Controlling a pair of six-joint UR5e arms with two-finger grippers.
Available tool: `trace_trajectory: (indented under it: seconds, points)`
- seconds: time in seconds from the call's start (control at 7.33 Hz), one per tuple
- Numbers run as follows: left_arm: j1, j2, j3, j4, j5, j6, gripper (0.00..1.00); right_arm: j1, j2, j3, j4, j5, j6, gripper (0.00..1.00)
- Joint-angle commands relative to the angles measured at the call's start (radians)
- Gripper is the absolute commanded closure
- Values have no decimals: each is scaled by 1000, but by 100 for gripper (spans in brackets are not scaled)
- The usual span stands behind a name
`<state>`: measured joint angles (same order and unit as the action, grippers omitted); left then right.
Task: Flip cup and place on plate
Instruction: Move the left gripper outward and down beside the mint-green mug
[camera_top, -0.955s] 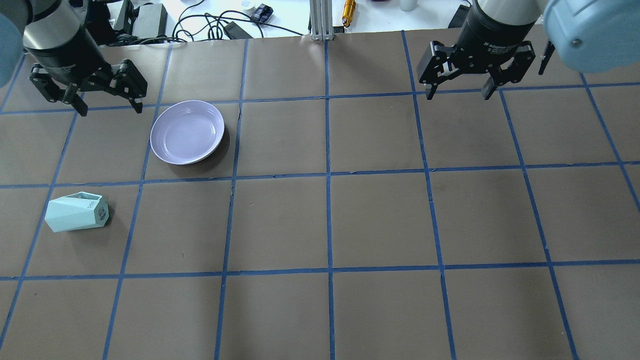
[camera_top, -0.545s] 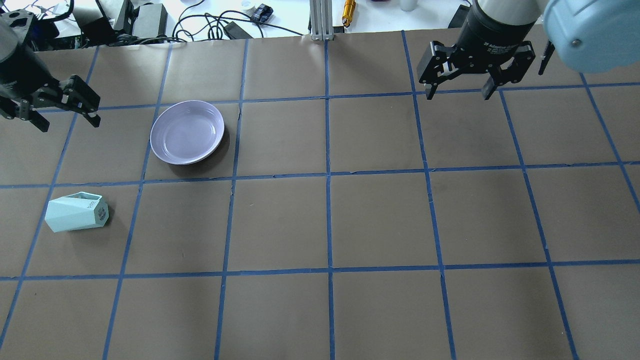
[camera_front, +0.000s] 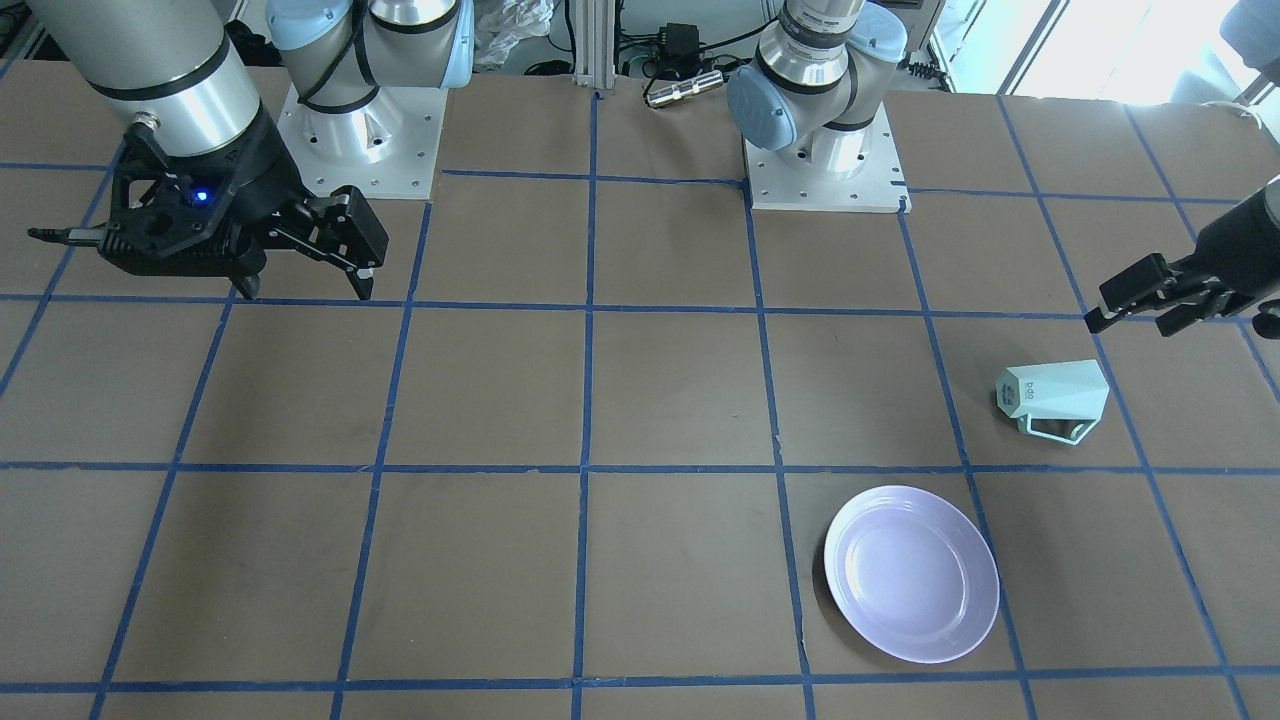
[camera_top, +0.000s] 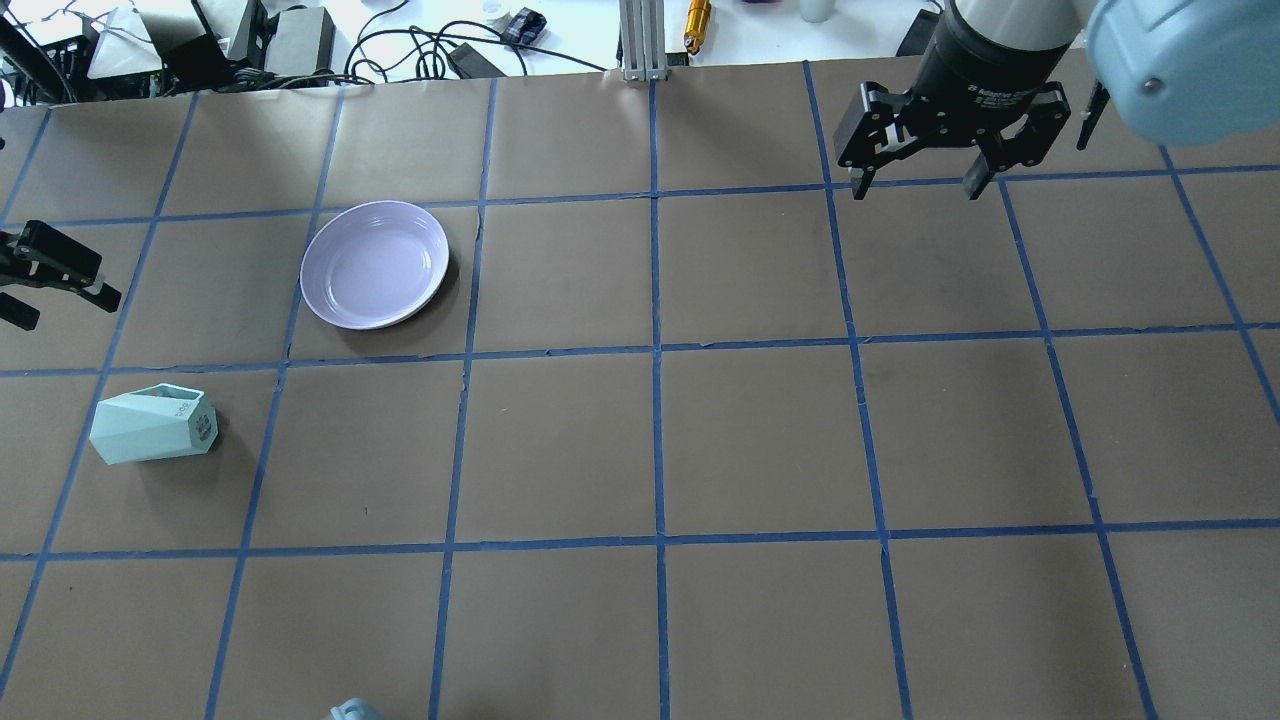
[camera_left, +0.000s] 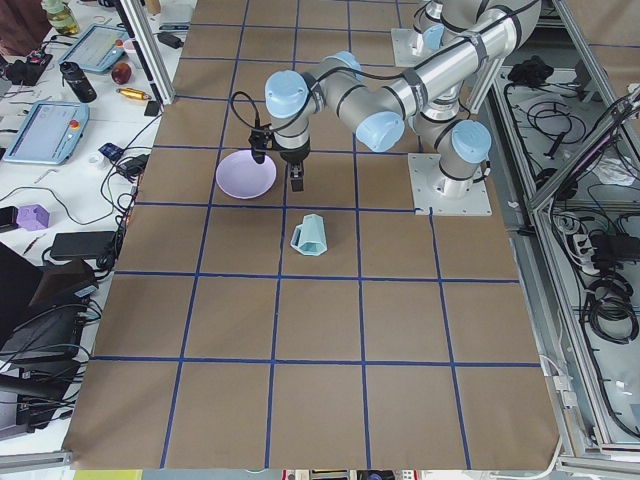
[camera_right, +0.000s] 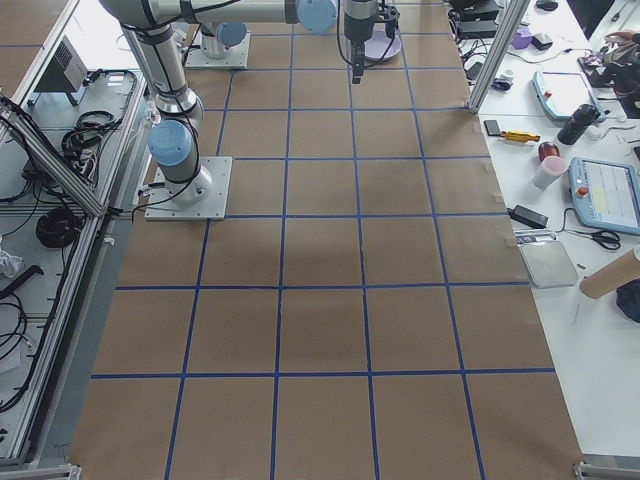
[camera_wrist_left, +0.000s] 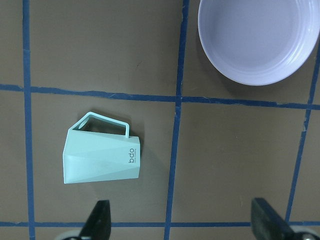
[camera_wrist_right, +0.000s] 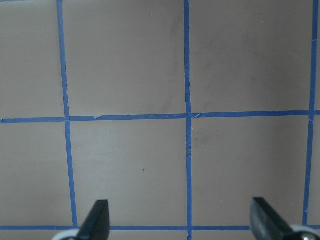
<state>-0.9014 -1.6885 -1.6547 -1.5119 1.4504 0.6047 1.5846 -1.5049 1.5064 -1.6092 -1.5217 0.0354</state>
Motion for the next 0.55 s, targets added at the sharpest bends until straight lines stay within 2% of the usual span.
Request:
trace_trajectory:
  seconds: [0.0, 0.41]
  points:
    - [99, -40, -16, 2, -48, 113, 0, 0, 0, 0, 0, 0, 0, 0]
    - [214, -133, -13, 4, -175, 280, 0, 0, 0, 0, 0, 0, 0, 0]
